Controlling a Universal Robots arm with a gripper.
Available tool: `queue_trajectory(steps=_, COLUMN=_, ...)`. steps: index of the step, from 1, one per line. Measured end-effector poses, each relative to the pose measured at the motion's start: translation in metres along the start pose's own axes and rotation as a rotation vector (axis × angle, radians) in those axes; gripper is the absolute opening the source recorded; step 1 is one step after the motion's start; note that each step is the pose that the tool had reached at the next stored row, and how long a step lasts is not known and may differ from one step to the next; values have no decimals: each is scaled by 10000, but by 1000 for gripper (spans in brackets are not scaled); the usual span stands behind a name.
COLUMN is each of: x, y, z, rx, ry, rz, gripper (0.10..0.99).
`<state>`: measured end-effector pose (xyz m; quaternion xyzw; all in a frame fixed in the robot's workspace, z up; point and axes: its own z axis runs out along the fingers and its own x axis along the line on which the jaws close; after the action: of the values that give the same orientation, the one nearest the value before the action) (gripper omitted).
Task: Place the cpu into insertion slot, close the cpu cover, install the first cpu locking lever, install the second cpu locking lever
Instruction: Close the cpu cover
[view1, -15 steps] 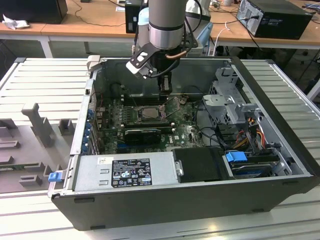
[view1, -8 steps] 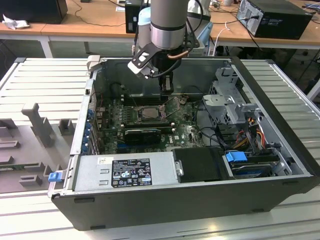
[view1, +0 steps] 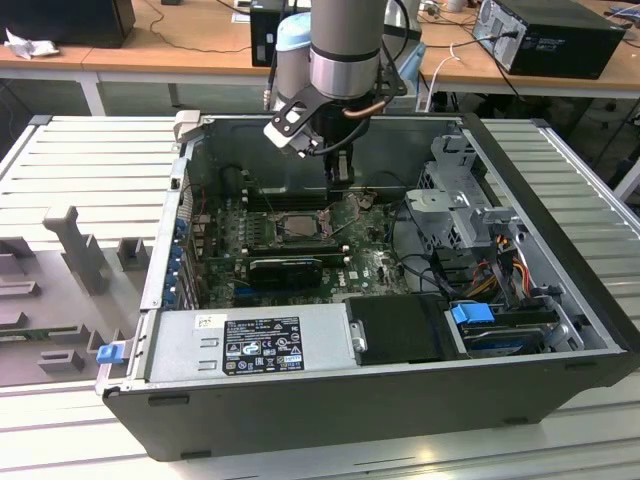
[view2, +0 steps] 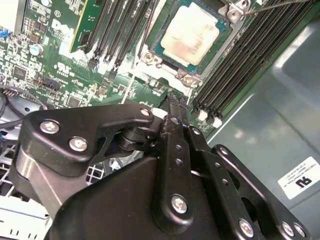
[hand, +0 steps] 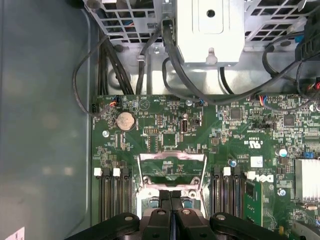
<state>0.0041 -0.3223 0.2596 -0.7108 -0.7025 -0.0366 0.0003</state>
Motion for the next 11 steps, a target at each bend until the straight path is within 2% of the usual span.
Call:
queue_trajectory(steps=6, x=0, y=85, z=6, rx=15, ry=0, rz=0, gripper=106)
queue_trajectory(steps=11, x=0, y=221, z=33, rx=116, ry=-7, rz=-156, gripper=106)
